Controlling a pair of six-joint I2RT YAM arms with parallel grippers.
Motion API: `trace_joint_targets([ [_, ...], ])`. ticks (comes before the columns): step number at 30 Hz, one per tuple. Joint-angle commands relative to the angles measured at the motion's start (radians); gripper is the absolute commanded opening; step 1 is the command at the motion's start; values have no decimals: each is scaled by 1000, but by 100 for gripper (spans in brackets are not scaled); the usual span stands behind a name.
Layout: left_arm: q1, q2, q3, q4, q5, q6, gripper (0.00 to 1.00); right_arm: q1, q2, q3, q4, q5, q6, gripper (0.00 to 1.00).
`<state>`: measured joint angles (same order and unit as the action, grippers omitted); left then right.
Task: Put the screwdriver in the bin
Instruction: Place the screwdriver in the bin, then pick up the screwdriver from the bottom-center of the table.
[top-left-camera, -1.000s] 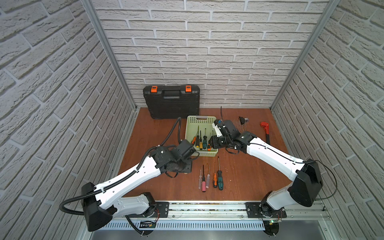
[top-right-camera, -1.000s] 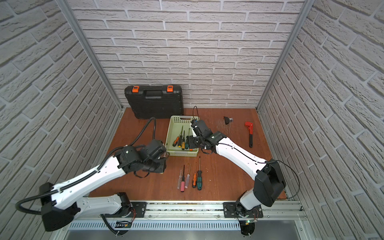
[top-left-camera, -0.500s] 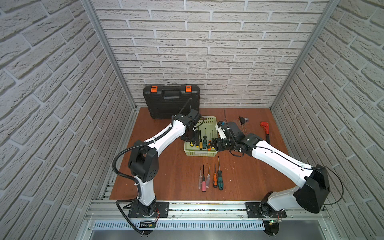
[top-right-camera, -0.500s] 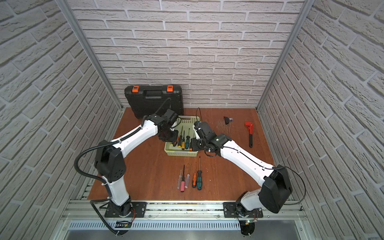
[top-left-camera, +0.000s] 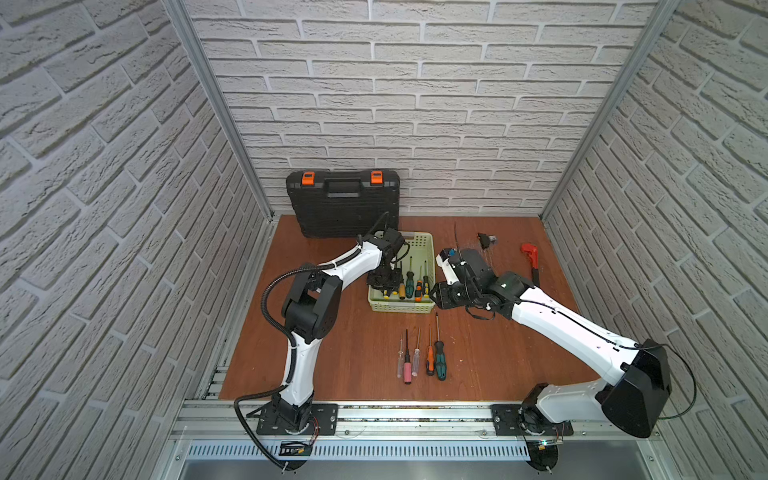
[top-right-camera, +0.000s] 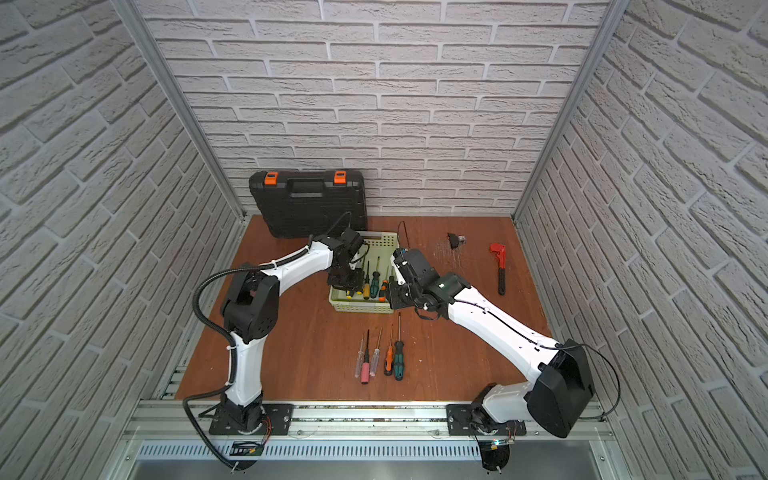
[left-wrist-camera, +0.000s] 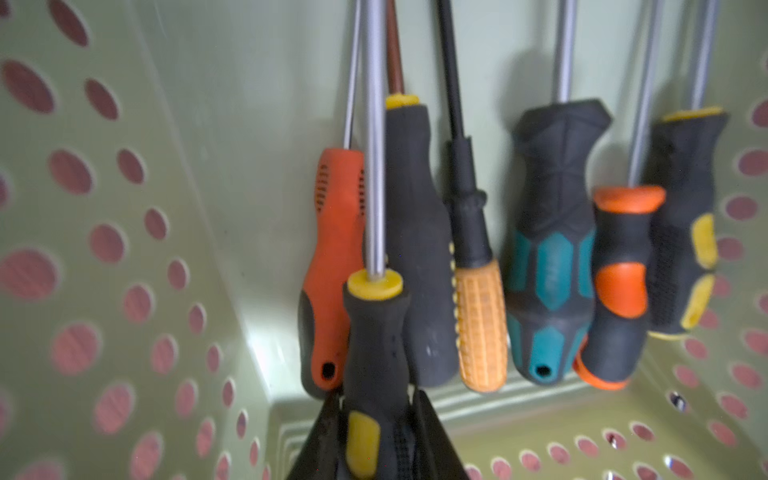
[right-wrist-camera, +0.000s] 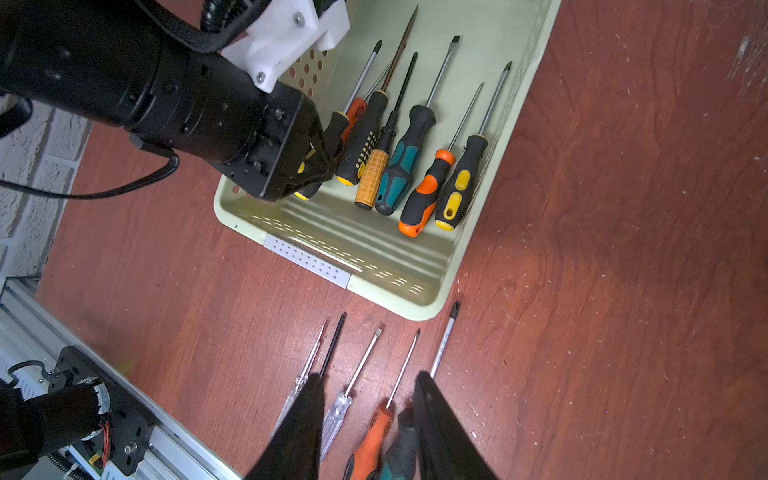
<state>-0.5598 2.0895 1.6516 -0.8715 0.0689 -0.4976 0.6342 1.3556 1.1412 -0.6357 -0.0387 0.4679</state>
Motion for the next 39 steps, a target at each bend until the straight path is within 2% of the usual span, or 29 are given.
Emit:
trace_joint_targets([
  [1, 9, 15, 19, 18, 0, 10, 12, 0, -8, -9, 26, -19, 17, 38],
  [10, 14, -33, 2, 43, 8, -4, 39, 1, 2, -2, 26, -31, 23, 38],
  [13, 14, -78, -4, 38, -7, -7, 43, 2, -9, -7, 10, -22, 23, 39],
  [18, 12, -216, -73, 42, -33, -5, 44, 8, -29, -42, 6, 4, 39, 39],
  [23, 11, -409, -183, 89, 6, -32, 46, 35, -45, -101, 6, 24, 93, 39],
  [26, -1, -525, -265, 124, 16, -47, 47, 71, -59, -145, -32, 61, 134, 39],
  [31, -24, -701, -400, 108, -53, -67, 48, 130, -110, -257, -36, 53, 256, 39],
  [34, -60, -808, -503, 106, -103, -99, 49, 172, -104, -276, -87, 63, 295, 40],
  [39, -84, -917, -629, 114, -120, -163, 49, 288, -87, -296, -135, 142, 399, 40],
])
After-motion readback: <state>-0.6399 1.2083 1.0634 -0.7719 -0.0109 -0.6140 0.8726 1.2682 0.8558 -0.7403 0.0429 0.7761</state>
